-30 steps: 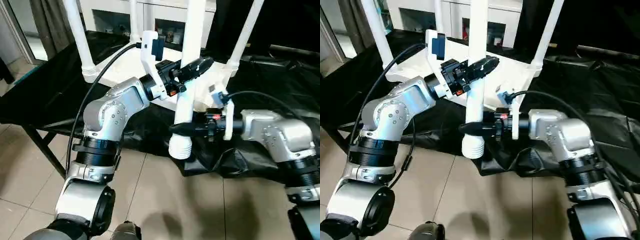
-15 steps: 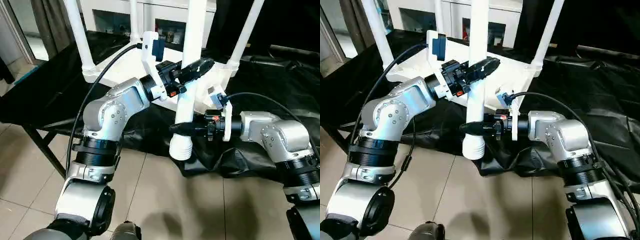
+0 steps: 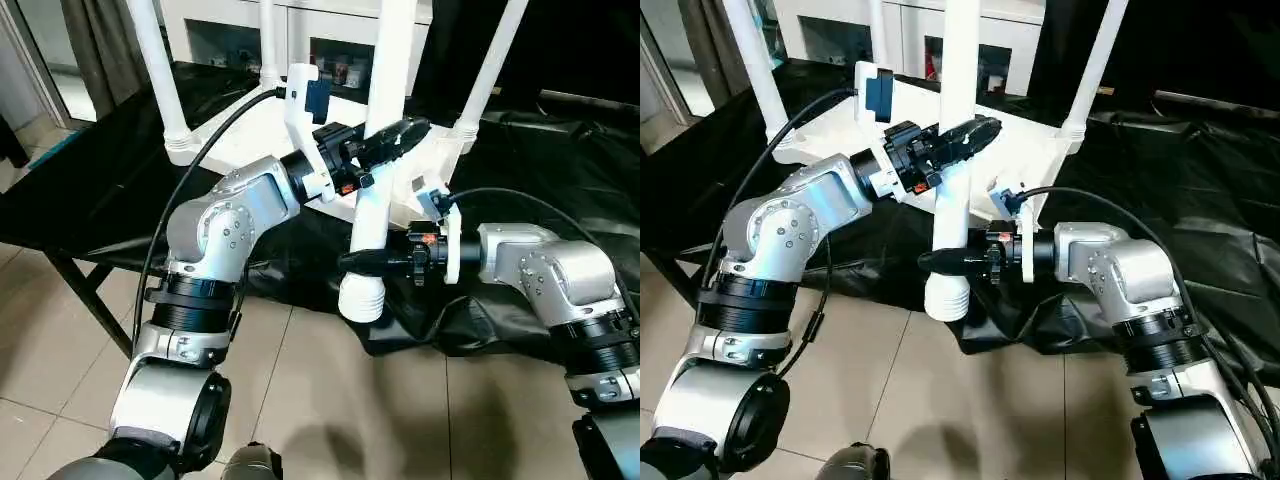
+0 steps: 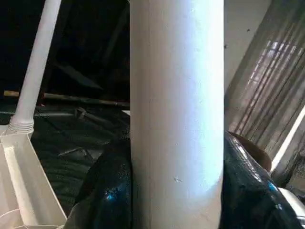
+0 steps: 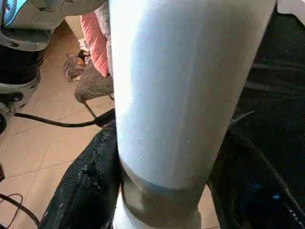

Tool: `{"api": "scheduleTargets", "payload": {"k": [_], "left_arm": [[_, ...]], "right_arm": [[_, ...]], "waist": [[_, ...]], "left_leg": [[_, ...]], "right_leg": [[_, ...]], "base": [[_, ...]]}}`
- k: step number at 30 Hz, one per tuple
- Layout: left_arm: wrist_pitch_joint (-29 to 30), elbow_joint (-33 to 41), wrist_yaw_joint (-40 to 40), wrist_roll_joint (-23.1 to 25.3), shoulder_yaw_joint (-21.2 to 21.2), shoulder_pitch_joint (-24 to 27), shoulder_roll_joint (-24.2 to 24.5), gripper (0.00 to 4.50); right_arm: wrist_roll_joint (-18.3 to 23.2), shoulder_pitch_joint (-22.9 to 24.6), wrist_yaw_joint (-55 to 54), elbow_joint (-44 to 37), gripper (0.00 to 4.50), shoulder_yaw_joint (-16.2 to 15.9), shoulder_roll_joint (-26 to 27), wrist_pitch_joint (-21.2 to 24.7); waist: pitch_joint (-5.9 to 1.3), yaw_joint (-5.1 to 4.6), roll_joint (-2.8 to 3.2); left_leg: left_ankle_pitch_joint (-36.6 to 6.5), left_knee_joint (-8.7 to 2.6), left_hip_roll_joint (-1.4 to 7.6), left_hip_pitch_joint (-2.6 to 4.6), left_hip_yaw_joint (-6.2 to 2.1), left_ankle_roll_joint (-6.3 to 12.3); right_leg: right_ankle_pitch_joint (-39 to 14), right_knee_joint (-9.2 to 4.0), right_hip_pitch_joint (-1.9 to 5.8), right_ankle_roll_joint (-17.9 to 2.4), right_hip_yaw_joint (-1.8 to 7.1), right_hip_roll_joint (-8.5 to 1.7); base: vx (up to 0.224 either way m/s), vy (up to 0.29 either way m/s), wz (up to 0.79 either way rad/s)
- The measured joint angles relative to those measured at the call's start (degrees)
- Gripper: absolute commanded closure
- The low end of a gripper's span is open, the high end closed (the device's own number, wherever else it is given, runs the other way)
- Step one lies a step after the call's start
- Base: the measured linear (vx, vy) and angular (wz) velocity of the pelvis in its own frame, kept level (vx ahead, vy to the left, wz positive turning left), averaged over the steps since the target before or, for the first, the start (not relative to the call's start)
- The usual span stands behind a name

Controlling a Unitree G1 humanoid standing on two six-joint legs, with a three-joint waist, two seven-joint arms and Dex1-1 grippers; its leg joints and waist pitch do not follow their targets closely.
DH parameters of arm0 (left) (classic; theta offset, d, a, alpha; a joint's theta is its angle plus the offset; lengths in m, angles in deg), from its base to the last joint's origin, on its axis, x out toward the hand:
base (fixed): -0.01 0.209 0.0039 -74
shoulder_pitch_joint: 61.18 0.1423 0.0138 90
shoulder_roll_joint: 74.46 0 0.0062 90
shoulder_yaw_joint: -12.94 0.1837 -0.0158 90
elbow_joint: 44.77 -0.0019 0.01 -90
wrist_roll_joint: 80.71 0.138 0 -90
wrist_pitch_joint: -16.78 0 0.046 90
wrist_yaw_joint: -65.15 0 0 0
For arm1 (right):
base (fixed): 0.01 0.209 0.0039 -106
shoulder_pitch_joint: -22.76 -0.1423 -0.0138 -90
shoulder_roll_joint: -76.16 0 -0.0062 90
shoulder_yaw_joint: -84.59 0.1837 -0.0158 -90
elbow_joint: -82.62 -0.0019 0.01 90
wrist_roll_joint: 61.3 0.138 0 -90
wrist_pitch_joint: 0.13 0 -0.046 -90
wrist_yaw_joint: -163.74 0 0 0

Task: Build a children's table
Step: Pick table leg

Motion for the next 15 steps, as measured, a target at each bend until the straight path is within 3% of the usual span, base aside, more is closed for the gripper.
{"api": "scheduleTargets", "payload": {"k": [15], "left_arm": [[0.19, 0.00, -0.35, 0.00, -0.01, 0.00, 0.23, 2.73]], "right_arm": [[-0.12, 0.00, 0.15, 0.47, 1.81, -0.09, 0.77, -0.21]], "waist": [[0.00, 0.04, 0.00]], "left_leg": [[0.00, 0.00, 0.00, 0.00, 0.00, 0.00]], "right_leg": [[0.00, 0.00, 0.00, 0.00, 0.00, 0.00]], "base": [[0.000, 0.000, 0.00]]}}
